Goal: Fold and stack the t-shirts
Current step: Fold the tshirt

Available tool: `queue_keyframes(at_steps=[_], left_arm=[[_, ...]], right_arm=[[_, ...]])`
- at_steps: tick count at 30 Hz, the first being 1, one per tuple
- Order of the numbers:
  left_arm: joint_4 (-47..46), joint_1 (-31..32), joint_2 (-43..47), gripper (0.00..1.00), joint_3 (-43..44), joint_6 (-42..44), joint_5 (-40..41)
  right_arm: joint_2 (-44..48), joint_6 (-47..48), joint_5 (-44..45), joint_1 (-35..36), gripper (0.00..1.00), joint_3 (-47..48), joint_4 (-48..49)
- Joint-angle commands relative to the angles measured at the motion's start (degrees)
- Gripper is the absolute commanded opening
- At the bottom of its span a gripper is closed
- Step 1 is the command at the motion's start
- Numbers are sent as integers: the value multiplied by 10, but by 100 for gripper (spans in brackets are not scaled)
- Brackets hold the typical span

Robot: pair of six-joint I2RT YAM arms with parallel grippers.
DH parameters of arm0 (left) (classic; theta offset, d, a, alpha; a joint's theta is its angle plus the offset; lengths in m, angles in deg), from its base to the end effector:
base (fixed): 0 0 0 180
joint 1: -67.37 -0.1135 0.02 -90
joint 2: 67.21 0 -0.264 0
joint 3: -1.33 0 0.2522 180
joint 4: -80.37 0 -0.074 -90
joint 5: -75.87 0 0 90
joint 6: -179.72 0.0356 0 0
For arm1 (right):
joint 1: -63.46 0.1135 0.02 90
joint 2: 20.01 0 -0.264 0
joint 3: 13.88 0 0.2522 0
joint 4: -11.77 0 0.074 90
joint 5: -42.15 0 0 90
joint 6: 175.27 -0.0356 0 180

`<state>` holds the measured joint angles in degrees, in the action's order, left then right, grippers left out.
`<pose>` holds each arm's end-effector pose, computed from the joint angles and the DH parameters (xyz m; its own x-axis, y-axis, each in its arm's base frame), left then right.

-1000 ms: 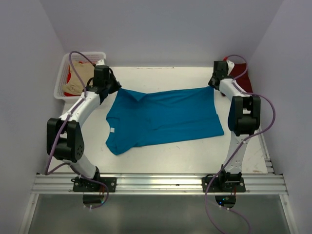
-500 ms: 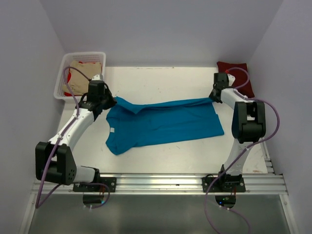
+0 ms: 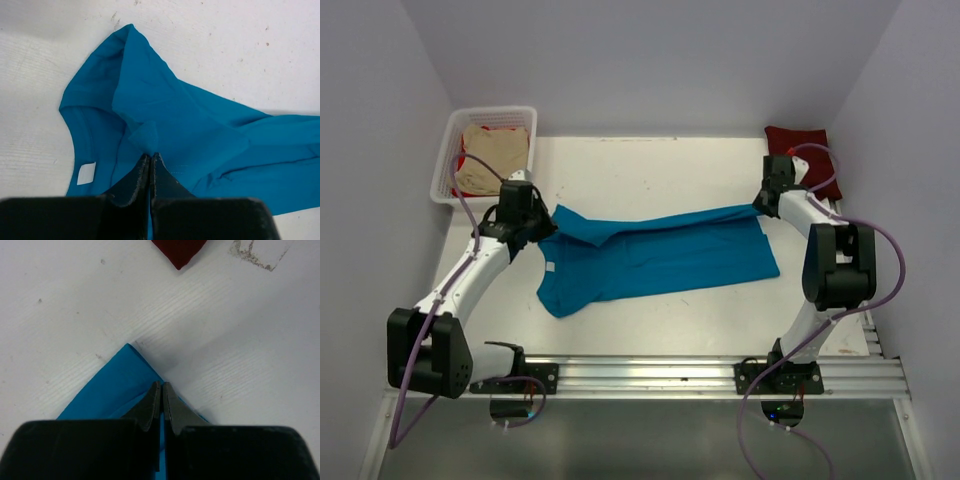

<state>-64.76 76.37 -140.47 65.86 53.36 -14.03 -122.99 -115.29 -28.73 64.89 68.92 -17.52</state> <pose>0.2693 -0.0426 0.2525 -0.6405 -0.4988 -0.5839 -0.2788 0.8595 -0.4284 0.3861 -0.0020 0.2019 -0.5632 0.4588 -0.6872 0.5440 0.8319 0.1096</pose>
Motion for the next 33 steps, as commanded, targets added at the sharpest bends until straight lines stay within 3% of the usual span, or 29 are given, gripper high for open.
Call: queue_keyframes(at_steps=[1, 19, 33], left_arm=[[17, -5, 34, 0, -2, 12, -5], [48, -5, 92, 0, -94, 9, -14], [65, -5, 108, 0, -101, 8, -14]], right_arm=[[24, -10, 33, -3, 0, -7, -13], [41, -19, 51, -3, 0, -43, -28], [45, -21, 47, -2, 0, -61, -32]])
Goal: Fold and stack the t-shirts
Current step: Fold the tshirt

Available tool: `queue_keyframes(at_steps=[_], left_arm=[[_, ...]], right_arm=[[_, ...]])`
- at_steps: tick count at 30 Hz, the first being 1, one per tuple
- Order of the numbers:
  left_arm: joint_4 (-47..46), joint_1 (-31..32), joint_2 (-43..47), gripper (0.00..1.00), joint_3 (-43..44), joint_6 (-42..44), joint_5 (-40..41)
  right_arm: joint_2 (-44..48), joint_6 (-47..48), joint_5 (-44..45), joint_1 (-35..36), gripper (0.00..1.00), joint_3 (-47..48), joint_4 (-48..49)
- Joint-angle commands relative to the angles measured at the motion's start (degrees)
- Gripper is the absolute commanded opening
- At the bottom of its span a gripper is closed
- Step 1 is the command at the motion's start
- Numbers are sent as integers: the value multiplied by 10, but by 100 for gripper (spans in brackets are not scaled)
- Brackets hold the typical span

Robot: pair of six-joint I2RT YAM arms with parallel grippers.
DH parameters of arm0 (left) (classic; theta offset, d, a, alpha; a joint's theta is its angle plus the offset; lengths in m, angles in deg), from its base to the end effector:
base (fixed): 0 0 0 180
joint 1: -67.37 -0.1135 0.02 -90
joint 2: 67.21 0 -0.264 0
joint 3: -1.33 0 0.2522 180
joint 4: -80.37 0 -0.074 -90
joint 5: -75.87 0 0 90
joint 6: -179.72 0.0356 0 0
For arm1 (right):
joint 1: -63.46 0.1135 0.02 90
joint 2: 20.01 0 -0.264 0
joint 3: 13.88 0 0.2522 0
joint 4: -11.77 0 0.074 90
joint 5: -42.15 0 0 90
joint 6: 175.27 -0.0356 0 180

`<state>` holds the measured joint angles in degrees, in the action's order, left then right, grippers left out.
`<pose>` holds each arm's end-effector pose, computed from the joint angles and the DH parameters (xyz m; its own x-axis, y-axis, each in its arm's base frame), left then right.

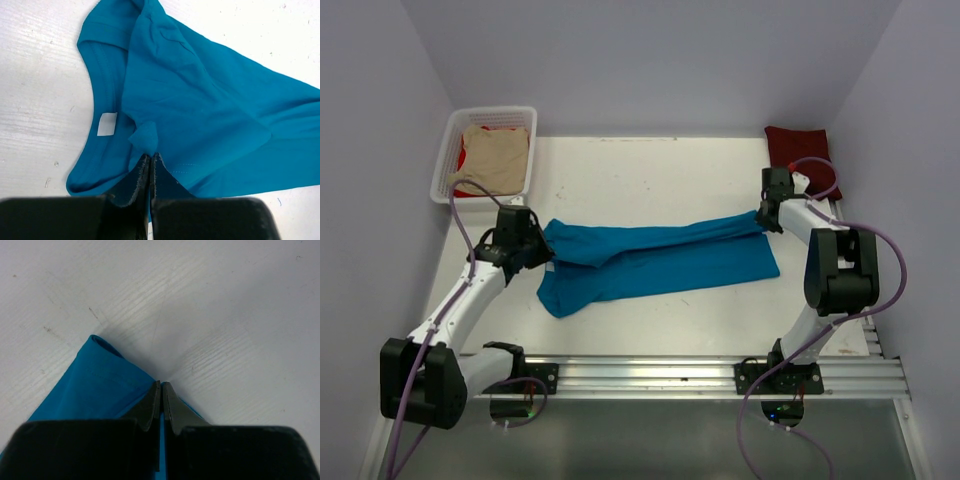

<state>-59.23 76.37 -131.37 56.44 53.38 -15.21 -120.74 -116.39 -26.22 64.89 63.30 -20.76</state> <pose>0.2224 -0.0359 0.2282 -0.7044 -0.4883 -0.5152 -0.3090 0.8643 -0.3968 0.3603 -0.0041 0.1832 -0.6159 0.4652 -0.6358 0.5849 0.8107 0.0266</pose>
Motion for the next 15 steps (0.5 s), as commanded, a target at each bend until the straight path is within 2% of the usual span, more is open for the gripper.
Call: queue_keyframes(at_steps=[1, 11, 13, 14, 15], left_arm=[[11, -5, 23, 0, -7, 6, -1], [21, -5, 44, 0, -21, -6, -23], [24, -5, 45, 1, -27, -6, -23], [26, -5, 45, 11, -27, -8, -23], [30, -5, 46, 42, -23, -11, -23]], right_arm=[[24, -10, 22, -3, 0, -6, 0], [25, -10, 22, -3, 0, -10, -5], [25, -10, 21, -3, 31, -8, -7], [26, -11, 18, -3, 61, -7, -14], [28, -11, 16, -3, 70, -5, -19]])
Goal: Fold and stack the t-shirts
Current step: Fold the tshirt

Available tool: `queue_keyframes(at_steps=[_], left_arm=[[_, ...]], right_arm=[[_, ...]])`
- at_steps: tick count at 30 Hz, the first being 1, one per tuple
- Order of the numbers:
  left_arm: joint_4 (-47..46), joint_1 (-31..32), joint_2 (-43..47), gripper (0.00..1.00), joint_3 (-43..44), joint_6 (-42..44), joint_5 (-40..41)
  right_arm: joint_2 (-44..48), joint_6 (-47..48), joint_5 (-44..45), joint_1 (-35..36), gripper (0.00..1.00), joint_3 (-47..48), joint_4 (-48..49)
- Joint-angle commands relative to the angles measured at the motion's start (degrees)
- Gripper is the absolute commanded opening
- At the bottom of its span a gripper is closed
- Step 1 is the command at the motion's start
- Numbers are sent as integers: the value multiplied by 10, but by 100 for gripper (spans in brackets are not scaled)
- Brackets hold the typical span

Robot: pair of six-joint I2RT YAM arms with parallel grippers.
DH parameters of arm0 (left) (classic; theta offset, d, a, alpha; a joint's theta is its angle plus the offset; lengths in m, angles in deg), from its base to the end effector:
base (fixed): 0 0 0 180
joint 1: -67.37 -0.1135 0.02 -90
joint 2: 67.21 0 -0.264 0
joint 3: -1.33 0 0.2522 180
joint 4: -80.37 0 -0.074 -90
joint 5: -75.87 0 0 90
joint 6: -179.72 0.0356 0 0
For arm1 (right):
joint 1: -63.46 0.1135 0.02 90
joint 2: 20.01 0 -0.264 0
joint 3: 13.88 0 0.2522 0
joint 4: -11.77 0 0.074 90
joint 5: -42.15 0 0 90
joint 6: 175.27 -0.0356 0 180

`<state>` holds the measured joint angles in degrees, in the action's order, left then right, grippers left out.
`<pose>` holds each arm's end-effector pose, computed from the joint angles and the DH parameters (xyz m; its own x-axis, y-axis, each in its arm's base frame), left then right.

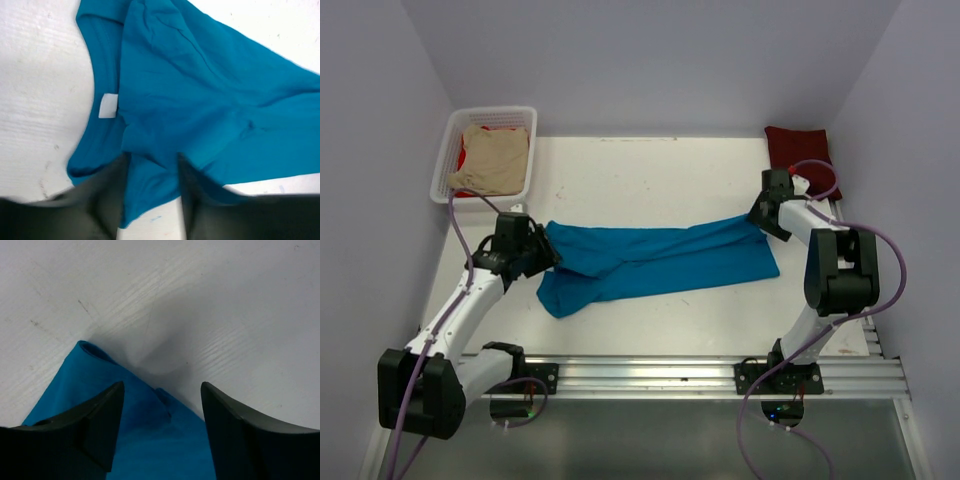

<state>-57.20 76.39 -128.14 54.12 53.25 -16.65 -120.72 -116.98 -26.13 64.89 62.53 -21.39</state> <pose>0.2081 -0.0346 0.2239 -0.7230 -0.4865 -0.4906 -0.3053 0.8619 -0.4048 0.3567 -0.0043 0.1789 -0.6245 0.4729 -0.6216 0.5925 0.8054 0.0173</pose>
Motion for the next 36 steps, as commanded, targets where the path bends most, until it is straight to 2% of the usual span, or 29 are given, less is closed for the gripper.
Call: queue_keyframes(at_steps=[1, 2, 3, 4, 7, 10, 12, 14, 15, 16, 17, 18, 20, 24, 36], left_arm=[[22, -5, 20, 56, 5, -19, -4], [24, -5, 29, 66, 10, -25, 1], [24, -5, 41, 89, 19, -29, 5], [21, -4, 72, 100, 22, -33, 16], [-25, -4, 114, 100, 22, -35, 47], [-73, -5, 93, 100, 32, -30, 36], [-106, -5, 51, 93, 27, -25, 15], [-168, -5, 14, 82, 21, -19, -4], [-185, -5, -26, 60, 18, -17, -24], [-224, -5, -45, 47, 17, -21, -34], [-243, -5, -66, 23, 15, -24, -41], [-263, -4, -85, 14, 11, -23, -51], [-316, -4, -139, 0, 11, -26, -51], [-335, -4, -216, 0, 29, -22, -52], [-304, -4, -239, 0, 25, -12, -35]], right_arm=[[40, -6, 11, -3, 77, 4, -14], [49, -6, 4, -1, 83, 1, -12], [62, -5, -13, -1, 89, -2, -8], [75, -3, -28, -1, 91, -12, -3], [131, 8, -70, 20, 94, -32, 29], [163, 22, -77, 81, 93, -25, 29], [168, 26, -100, 109, 88, -22, 30], [162, 29, -147, 152, 70, -10, 31], [149, 23, -164, 167, 60, -8, 34], [141, 23, -206, 192, 45, -2, 40], [129, 19, -212, 205, 13, 4, 40], [109, 16, -214, 219, 0, 9, 40], [85, 14, -245, 253, 0, 25, 43], [41, 14, -258, 313, 0, 62, 32], [-51, -4, -253, 448, 0, 167, -18]])
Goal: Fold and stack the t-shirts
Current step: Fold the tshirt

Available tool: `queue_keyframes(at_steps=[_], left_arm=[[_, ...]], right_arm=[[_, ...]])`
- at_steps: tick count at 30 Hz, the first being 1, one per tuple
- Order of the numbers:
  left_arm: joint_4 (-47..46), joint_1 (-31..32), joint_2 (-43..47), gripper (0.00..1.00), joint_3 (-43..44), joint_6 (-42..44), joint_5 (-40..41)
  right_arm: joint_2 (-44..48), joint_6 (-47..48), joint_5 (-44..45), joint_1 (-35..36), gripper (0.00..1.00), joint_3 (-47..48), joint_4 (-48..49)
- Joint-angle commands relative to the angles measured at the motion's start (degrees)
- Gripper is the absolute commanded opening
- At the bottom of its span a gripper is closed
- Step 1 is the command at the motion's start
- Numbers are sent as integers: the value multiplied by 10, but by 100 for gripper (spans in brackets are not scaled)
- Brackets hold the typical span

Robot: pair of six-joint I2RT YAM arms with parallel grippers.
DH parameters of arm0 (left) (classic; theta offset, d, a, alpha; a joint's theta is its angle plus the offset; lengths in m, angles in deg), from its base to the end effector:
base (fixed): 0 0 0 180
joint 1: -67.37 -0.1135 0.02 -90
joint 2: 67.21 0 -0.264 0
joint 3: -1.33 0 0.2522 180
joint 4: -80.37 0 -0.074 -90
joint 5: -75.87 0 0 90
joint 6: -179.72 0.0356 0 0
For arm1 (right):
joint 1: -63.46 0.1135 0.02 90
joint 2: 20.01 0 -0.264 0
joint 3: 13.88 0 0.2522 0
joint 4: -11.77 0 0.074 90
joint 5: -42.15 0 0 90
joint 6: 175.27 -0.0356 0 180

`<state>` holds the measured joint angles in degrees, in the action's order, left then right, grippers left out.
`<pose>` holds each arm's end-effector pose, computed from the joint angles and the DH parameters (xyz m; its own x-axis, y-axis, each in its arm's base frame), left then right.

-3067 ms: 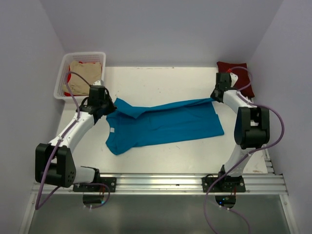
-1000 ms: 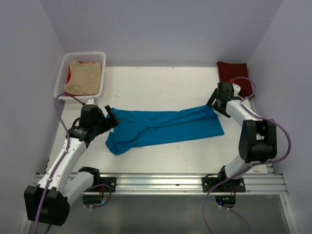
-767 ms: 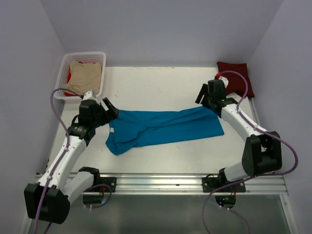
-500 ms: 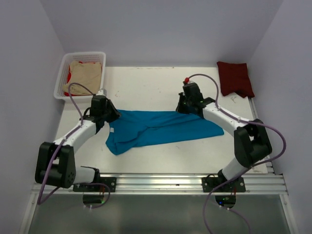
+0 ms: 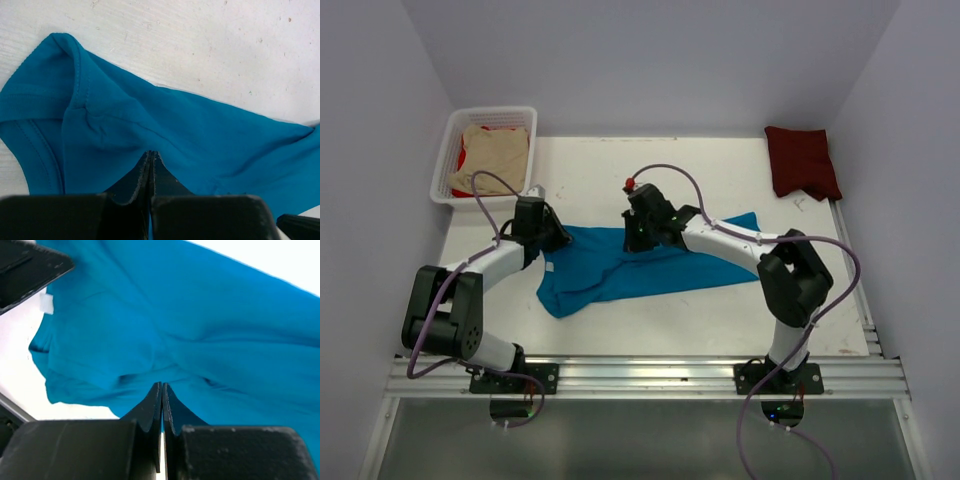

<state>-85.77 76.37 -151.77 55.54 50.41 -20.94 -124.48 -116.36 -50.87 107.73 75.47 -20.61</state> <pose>0.2867 -0.0497 0.1726 -0.6845 -0.5285 -0.5022 -0.2512 0.8176 -0.5181 0.2876 0.2830 0.2226 -0.8252 -0.0843 -0.5585 -0.3462 0.8568 0.3821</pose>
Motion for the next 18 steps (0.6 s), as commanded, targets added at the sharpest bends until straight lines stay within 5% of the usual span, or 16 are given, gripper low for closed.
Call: queue_keyframes(at_steps=[1, 18], left_arm=[[-18, -4, -6, 0, 10, 17, 7], [-43, -3, -18, 0, -49, 21, -14]], right_arm=[[-17, -11, -4, 27, 0, 43, -34], [-72, -22, 29, 102, 0, 85, -83]])
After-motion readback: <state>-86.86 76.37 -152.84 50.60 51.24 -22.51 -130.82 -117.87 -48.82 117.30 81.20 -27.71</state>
